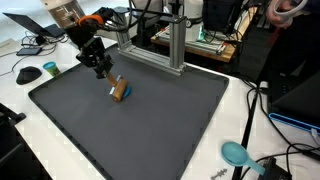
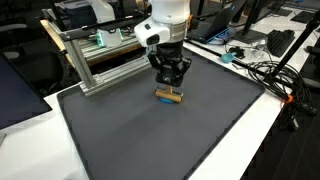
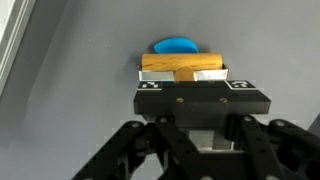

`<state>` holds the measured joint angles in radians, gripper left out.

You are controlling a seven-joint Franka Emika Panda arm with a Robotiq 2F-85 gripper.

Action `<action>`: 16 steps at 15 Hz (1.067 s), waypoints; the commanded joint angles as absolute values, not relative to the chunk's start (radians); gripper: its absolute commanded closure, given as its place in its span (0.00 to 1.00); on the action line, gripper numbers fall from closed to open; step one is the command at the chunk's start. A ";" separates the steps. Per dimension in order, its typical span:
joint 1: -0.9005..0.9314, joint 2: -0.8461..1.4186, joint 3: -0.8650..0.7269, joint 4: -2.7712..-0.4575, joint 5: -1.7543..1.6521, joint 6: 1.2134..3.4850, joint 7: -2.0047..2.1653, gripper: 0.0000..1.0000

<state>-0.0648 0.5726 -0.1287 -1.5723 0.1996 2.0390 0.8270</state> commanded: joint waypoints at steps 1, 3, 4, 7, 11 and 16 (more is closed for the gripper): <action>-0.081 0.669 -0.149 -1.507 0.173 2.122 0.795 0.78; -0.078 0.668 -0.152 -1.508 0.167 2.129 0.793 0.78; -0.078 0.668 -0.152 -1.509 0.166 2.131 0.791 0.78; -0.076 0.669 -0.155 -1.507 0.164 2.139 0.787 0.78; -0.075 0.671 -0.158 -1.502 0.161 2.142 0.782 0.78; -0.077 0.675 -0.163 -1.491 0.159 2.146 0.774 0.78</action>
<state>-0.0663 0.5866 -0.1434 -1.5434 0.1972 2.0430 0.8012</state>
